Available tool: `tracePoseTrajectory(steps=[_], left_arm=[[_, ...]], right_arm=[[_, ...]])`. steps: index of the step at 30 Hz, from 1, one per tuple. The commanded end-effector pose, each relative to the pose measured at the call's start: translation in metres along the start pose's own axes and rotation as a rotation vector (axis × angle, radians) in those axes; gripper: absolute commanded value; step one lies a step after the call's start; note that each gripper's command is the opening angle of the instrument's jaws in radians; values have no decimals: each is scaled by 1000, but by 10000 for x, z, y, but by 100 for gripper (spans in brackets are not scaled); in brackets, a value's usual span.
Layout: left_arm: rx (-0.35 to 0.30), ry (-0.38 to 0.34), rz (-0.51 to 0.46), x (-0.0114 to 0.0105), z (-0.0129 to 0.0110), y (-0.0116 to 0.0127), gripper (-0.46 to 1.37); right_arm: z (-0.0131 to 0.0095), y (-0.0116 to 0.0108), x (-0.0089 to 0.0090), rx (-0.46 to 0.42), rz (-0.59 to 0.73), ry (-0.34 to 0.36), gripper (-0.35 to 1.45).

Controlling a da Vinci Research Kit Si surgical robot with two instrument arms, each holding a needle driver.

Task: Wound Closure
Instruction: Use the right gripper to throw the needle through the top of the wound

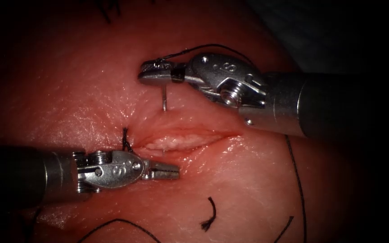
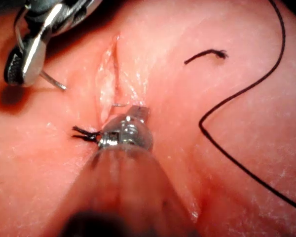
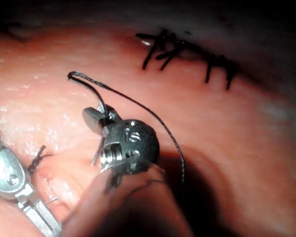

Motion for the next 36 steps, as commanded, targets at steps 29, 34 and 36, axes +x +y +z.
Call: tracePoseTrajectory(steps=[29,34,36], left_arm=[[-4,0,-1,0,-2,-2,-35],[-15,2,-1,0,-4,-2,-35],[-15,2,-1,0,-4,-2,-35]], right_arm=[[4,-3,-37,36,4,219,13],[-2,2,-14,32,-246,237,50],[-3,1,-9,29,-282,242,70]])
